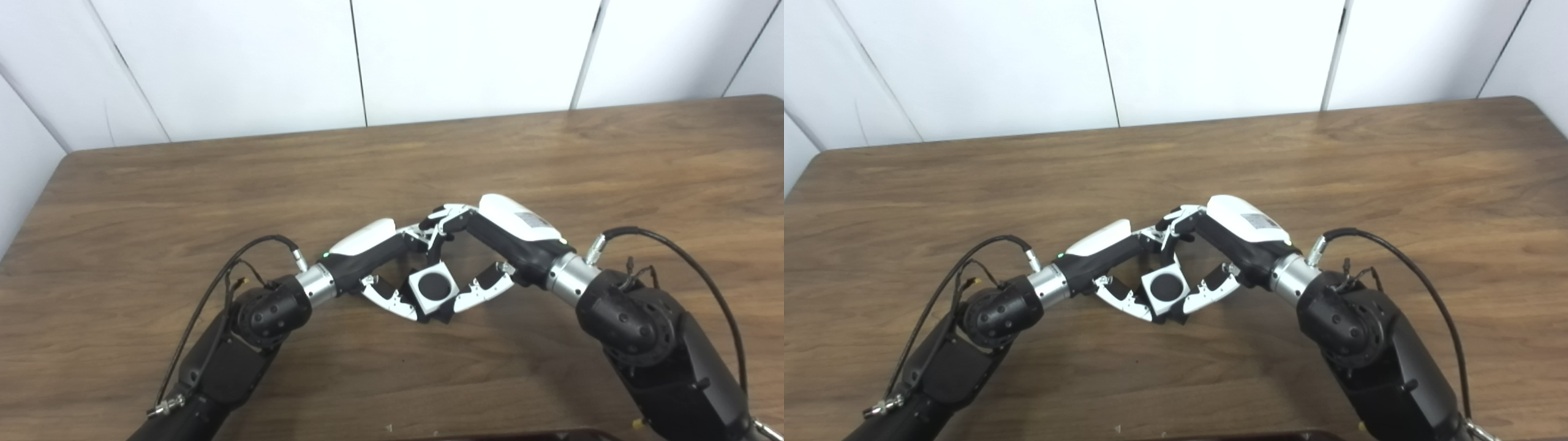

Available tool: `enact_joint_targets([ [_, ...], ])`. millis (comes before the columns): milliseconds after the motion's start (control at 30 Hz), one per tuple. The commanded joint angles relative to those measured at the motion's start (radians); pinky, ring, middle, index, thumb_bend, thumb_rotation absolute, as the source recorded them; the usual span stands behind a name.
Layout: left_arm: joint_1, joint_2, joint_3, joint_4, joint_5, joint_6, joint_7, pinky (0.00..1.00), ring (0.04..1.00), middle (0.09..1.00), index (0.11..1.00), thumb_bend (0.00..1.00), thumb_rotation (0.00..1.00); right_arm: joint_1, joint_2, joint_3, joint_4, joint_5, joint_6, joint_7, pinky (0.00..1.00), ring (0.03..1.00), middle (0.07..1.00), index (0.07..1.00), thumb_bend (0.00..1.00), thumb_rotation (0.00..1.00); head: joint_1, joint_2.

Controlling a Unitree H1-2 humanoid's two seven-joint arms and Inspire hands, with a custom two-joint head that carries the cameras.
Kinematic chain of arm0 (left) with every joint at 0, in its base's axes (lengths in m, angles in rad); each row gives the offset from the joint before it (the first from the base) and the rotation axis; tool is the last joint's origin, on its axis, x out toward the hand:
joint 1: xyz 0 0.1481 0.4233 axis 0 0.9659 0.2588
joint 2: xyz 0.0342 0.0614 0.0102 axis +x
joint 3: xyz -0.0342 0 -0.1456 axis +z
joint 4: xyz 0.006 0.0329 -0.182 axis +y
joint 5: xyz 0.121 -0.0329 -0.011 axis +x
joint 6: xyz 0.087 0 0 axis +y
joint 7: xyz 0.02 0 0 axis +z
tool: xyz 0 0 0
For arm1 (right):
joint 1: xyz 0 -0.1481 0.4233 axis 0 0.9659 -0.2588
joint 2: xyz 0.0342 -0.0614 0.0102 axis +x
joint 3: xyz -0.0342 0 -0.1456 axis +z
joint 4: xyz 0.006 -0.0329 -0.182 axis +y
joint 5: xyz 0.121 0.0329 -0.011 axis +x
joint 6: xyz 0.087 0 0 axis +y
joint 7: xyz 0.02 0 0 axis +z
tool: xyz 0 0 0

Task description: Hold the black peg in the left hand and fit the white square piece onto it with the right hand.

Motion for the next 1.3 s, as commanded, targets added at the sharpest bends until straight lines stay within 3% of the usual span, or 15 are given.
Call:
enact_joint_targets([
  [0,0.024,0.007,-0.025,0.016,0.022,0.047,-0.061,0.91,0.983,0.915,0.488,0.52,0.08,-0.018,0.008,0.0,-0.002,0.002,-0.031,-0.018,0.85,0.89,0.815,0.481,0.52,0.15,0.0,0.001],
  [200,0.027,0.009,-0.025,0.015,0.021,0.04,-0.059,0.91,0.979,0.914,0.488,0.52,0.07,-0.019,0.005,0.007,0.007,-0.02,-0.022,-0.015,0.85,0.89,0.828,0.491,0.52,0.15,0.0,0.002],
  [267,0.027,0.009,-0.025,0.013,0.021,0.044,-0.062,0.92,0.978,0.917,0.488,0.52,0.07,-0.02,0.001,0.011,-0.001,-0.033,-0.007,-0.002,0.82,0.893,0.876,0.702,0.74,0.21,-0.001,0.003],
  [300,0.027,0.01,-0.025,0.012,0.021,0.046,-0.064,0.92,0.978,0.918,0.488,0.52,0.07,-0.02,0.001,0.012,-0.004,-0.036,-0.002,0.003,0.81,0.894,0.891,0.764,0.8,0.23,-0.002,0.003],
  [433,0.026,0.01,-0.024,0.014,0.017,0.048,-0.066,0.91,0.98,0.918,0.488,0.52,0.07,-0.009,0.005,0.001,-0.008,-0.036,0.002,-0.002,0.78,0.898,0.94,0.901,0.89,0.25,-0.002,0.005],
  [867,0.026,0.013,-0.023,0.012,0.011,0.053,-0.071,0.92,0.979,0.918,0.487,0.52,0.07,-0.006,0.006,-0.019,-0.009,-0.025,0.001,-0.011,0.78,0.899,0.944,0.924,0.91,0.26,-0.007,0.004],
  [1033,0.028,0.014,-0.023,0.012,0.014,0.048,-0.069,0.92,0.976,0.919,0.488,0.52,0.07,0.001,0.0,-0.052,-0.014,0.009,-0.005,-0.02,0.76,0.894,0.933,0.91,0.92,0.26,-0.013,0.001],
  [1133,0.03,0.018,-0.022,0.005,0.017,0.055,-0.07,0.92,0.975,0.919,0.488,0.52,0.07,-0.009,-0.027,-0.114,-0.024,0.079,-0.014,-0.021,0.72,0.875,0.919,0.895,0.93,0.35,-0.02,-0.001],
  [1267,0.031,0.023,-0.02,0.006,0.014,0.056,-0.071,0.9,0.973,0.919,0.488,0.52,0.07,-0.019,-0.046,-0.193,-0.033,0.155,-0.021,-0.034,0.67,0.86,0.901,0.862,0.9,0.38,-0.024,0.0],
])
